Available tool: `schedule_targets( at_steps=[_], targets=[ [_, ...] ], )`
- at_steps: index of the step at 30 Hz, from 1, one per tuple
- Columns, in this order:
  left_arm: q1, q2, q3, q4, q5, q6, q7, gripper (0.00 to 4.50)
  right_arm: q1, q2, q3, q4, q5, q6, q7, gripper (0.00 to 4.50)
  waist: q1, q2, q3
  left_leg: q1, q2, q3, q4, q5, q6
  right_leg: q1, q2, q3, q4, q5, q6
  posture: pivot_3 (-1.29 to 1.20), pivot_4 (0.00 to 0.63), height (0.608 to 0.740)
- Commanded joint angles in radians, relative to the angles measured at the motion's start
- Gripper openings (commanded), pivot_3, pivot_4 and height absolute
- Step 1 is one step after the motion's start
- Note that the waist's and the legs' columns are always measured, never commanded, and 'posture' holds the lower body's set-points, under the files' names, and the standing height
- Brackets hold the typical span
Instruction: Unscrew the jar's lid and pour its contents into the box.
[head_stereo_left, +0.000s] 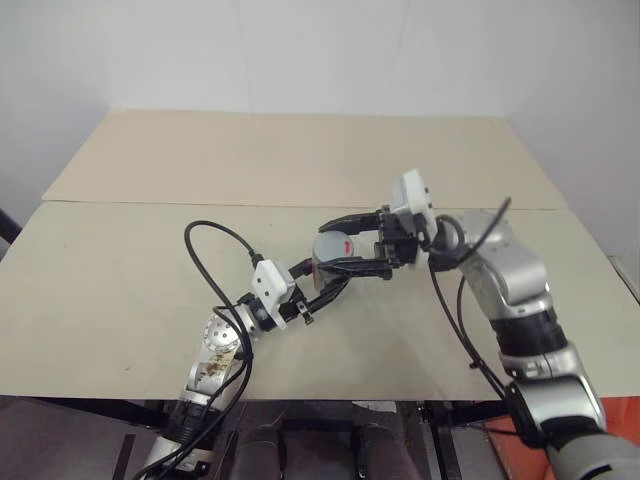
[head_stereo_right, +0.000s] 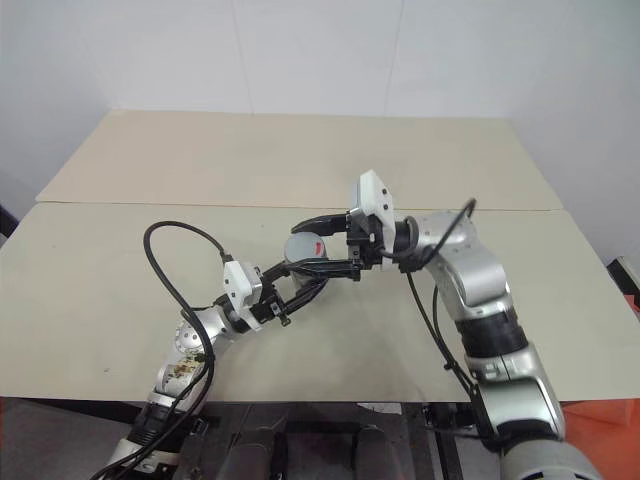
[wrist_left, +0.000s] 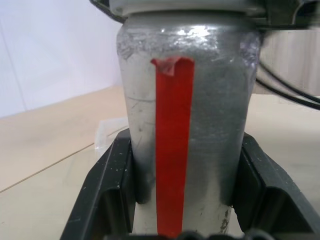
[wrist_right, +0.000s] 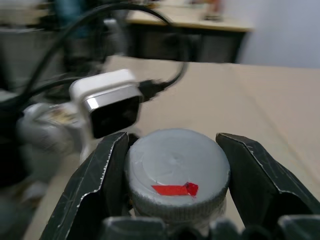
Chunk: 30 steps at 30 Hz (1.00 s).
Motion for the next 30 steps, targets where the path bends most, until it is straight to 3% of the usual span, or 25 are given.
schedule_targets(
  at_steps=[1, 4, 10, 11, 14, 19, 24, 30],
  targets=[
    [-0.039, -0.011, 0.000, -0.031, -0.012, -0.008, -0.001, 2.12, -0.079, 0.027, 0.053, 0.149, -0.020, -0.113, 0.205, 2.77, 0.001, 0.000, 0.000, 0.000, 0.000, 0.000, 0.000, 0.000, 0.000, 0.000, 0.000, 0.000, 0.000, 0.000, 0.000, 0.00, 0.150, 0.740],
    [-0.040, -0.013, -0.003, -0.032, -0.011, -0.007, -0.005, 2.12, -0.131, 0.032, 0.075, 0.249, -0.032, -0.168, 0.275, 2.77, 0.002, 0.000, 0.000, 0.000, 0.000, 0.000, 0.000, 0.000, 0.000, 0.000, 0.000, 0.000, 0.000, 0.000, 0.000, 0.00, 0.150, 0.740],
    [-0.027, -0.018, -0.006, -0.034, -0.008, -0.002, 0.002, 2.12, -0.158, 0.036, 0.067, 0.304, -0.036, -0.192, 0.274, 2.77, 0.005, 0.000, 0.000, 0.000, 0.000, 0.000, 0.000, 0.000, 0.000, 0.000, -0.001, 0.000, 0.001, 0.000, 0.000, 0.00, 0.150, 0.740],
    [-0.024, -0.018, -0.006, -0.034, -0.007, -0.001, 0.003, 2.12, -0.156, 0.037, 0.056, 0.299, -0.034, -0.187, 0.267, 3.50, 0.005, 0.000, 0.000, 0.000, 0.000, 0.000, 0.000, 0.000, 0.000, 0.000, -0.001, 0.000, 0.001, 0.000, 0.000, 0.00, 0.150, 0.740],
    [-0.016, -0.020, -0.006, -0.029, -0.006, -0.003, 0.005, 2.12, -0.125, 0.030, 0.015, 0.248, -0.023, -0.179, 0.213, 4.35, 0.007, 0.000, 0.000, 0.000, 0.000, 0.000, 0.000, 0.000, 0.000, 0.000, -0.001, 0.000, 0.001, 0.000, 0.000, 0.00, 0.150, 0.740],
    [-0.002, -0.021, -0.001, -0.006, 0.004, -0.014, 0.008, 2.12, -0.015, -0.014, -0.060, 0.038, 0.016, -0.127, 0.115, 4.44, 0.013, 0.000, 0.000, -0.001, -0.001, 0.000, 0.000, 0.000, 0.000, -0.001, -0.002, 0.000, 0.001, 0.000, 0.000, 0.00, 0.150, 0.740],
    [-0.005, -0.019, 0.003, 0.010, 0.019, -0.017, 0.025, 2.12, 0.145, -0.015, -0.131, -0.286, 0.032, 0.028, -0.171, 4.44, 0.017, 0.000, 0.000, -0.001, 0.000, 0.000, 0.000, 0.000, 0.000, -0.001, -0.002, -0.001, 0.001, 0.000, 0.000, 0.00, 0.150, 0.740],
    [-0.019, -0.036, -0.002, 0.022, 0.029, -0.019, 0.040, 2.12, 0.282, 0.081, -0.090, -0.529, -0.051, 0.102, -0.496, 4.44, 0.015, 0.000, 0.000, 0.000, -0.001, 0.000, 0.000, 0.000, 0.000, -0.001, -0.002, -0.001, 0.002, 0.000, 0.000, 0.00, 0.150, 0.740]
  ],
)
